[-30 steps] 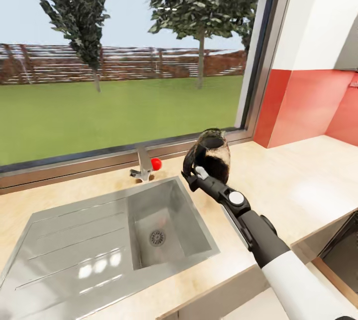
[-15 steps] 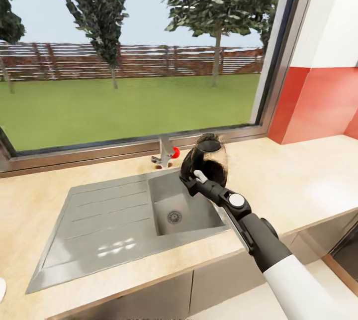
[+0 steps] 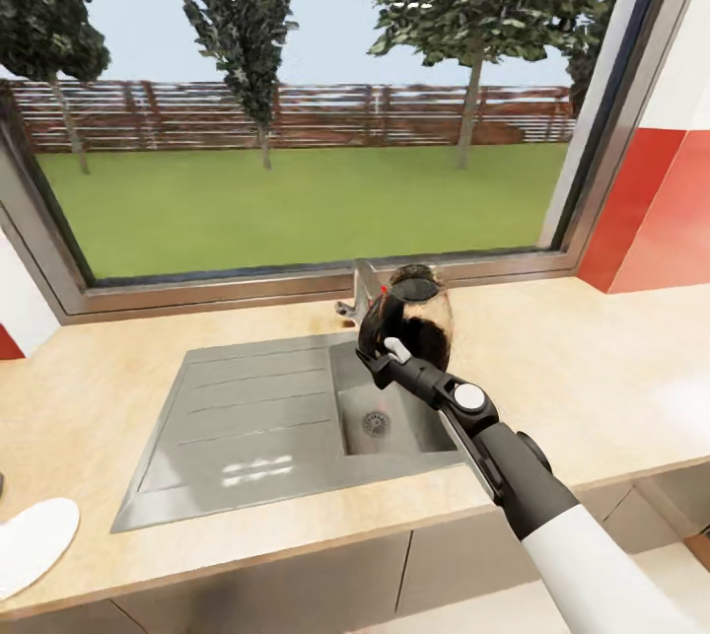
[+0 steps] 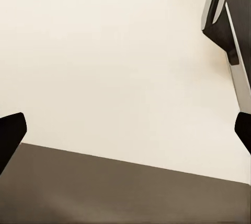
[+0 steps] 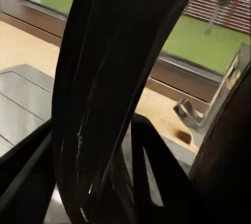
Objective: Set up a coffee station on the kitchen countertop: keep the coffee maker on the countertop, move the bottle of coffee from the kitchen shelf to the counter next to the coffee maker, place a paper coffee filter on top of the coffee maker, put the saucer next to the coffee maker with the coffee cup on the saucer, and place the electric kettle next to the coffee maker.
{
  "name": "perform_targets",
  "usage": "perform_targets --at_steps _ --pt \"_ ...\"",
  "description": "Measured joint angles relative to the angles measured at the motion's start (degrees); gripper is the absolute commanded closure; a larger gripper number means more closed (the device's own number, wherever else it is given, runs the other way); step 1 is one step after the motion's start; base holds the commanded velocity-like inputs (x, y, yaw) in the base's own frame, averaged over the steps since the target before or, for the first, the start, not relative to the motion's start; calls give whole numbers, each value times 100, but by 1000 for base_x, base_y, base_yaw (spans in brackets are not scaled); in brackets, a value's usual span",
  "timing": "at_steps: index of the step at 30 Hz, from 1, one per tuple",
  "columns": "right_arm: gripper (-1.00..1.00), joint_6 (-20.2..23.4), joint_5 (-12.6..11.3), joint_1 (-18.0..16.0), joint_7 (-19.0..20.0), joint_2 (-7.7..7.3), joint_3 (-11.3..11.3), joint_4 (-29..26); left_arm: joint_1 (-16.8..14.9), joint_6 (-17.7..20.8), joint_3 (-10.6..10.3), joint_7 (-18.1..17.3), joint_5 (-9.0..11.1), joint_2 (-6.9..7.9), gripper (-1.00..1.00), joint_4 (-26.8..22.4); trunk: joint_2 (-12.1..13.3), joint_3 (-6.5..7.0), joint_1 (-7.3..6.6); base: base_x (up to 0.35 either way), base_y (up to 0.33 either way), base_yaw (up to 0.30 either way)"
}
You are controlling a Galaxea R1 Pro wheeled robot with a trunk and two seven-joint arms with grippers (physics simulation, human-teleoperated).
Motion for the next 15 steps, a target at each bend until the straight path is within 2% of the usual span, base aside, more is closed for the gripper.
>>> perform_targets --at_steps 10,15 --pt "100 0 -3 0 4 0 0 -2 0 0 -2 0 -2 -62 -100 0 -1 -14 0 -322 0 264" --pt "100 1 -3 0 1 0 0 -2 -5 0 -10 0 -2 -66 -100 0 -1 -14 -3 -55 0 267"
